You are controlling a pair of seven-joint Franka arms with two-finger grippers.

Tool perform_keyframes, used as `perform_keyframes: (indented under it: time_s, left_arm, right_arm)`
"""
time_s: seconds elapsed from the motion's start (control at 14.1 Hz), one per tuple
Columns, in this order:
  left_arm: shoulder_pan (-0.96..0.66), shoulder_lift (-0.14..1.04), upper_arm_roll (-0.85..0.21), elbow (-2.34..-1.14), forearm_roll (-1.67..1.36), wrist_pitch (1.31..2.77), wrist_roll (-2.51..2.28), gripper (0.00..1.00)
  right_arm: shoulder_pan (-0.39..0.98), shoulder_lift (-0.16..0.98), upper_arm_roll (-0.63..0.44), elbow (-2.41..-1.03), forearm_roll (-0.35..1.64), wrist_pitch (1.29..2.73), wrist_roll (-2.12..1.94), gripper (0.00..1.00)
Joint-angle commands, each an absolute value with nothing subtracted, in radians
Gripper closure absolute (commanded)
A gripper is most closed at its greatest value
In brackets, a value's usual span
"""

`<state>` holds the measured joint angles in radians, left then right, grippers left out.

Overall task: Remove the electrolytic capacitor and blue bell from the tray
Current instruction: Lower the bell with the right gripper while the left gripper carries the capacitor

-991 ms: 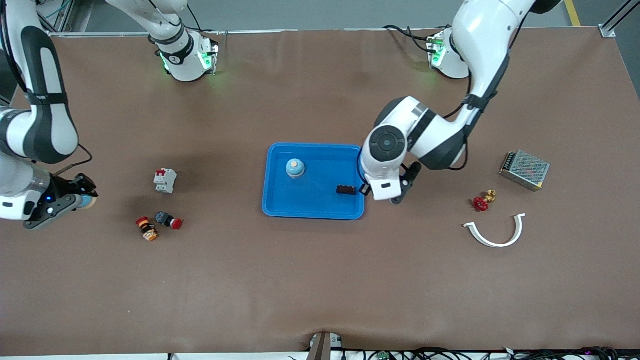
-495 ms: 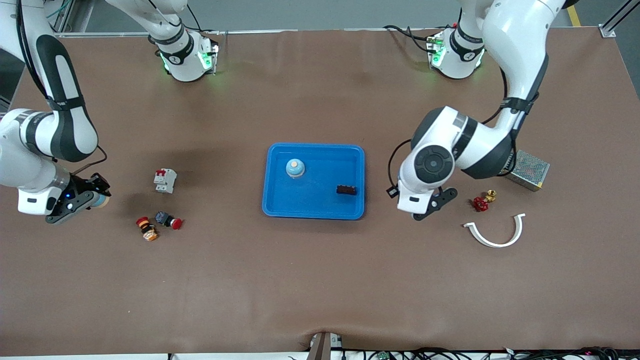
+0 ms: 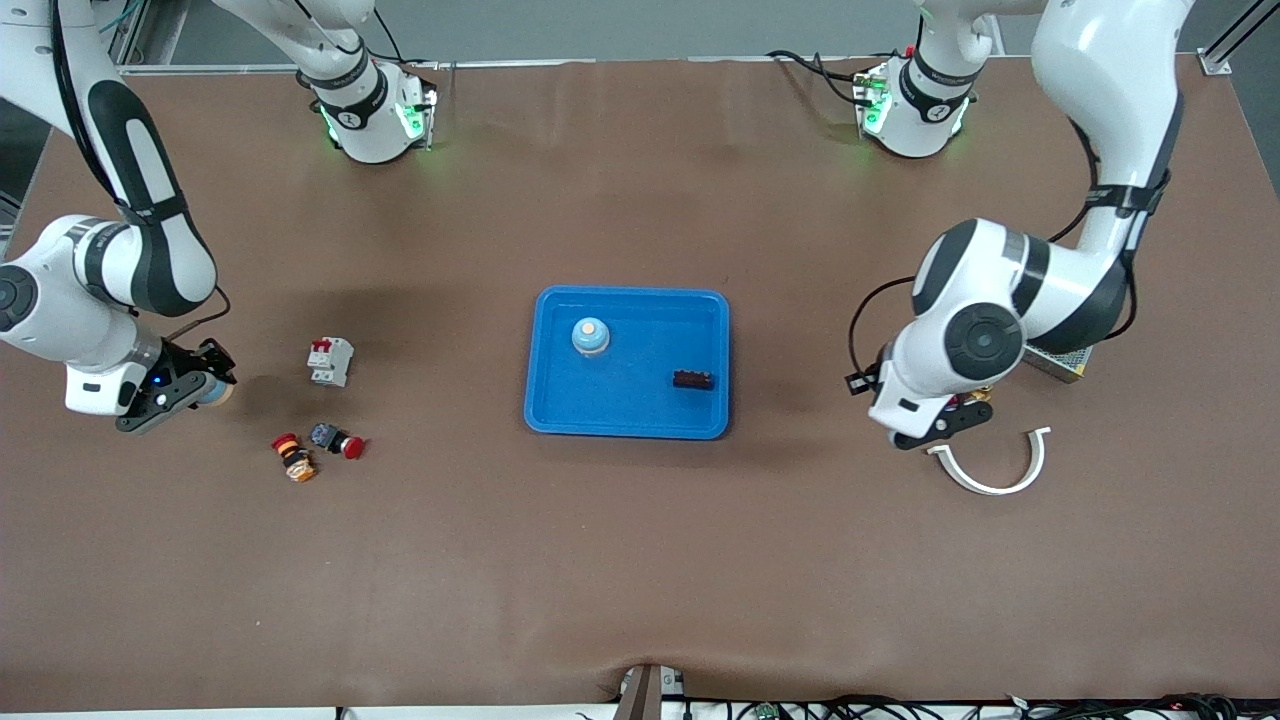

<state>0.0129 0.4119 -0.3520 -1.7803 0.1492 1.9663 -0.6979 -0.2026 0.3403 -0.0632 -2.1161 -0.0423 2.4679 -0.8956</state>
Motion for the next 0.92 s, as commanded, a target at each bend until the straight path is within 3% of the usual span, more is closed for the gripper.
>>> perform_keyframes:
  time_s: [0.0,0.35,0.85]
  left_arm:
    - [0.075,0.290,-0.360,-1.968,0.133,2.084,-0.591,1.00]
    - [0.169,0.198,-0.362,-2.144,0.133,2.241,-0.459,1.00]
    - [0.170,0.190,-0.376,-2.330,0.141,2.486,-0.456,1.00]
  right_arm:
    - [-0.225,0.339,-0.046,-2.164,-0.044,2.537,-0.916,0.72]
    - [-0.227,0.379,-0.046,-2.175,-0.043,2.605,-0.916,0.72]
    - [-0.229,0.414,-0.044,-2.198,-0.043,2.680,-0.916,0.72]
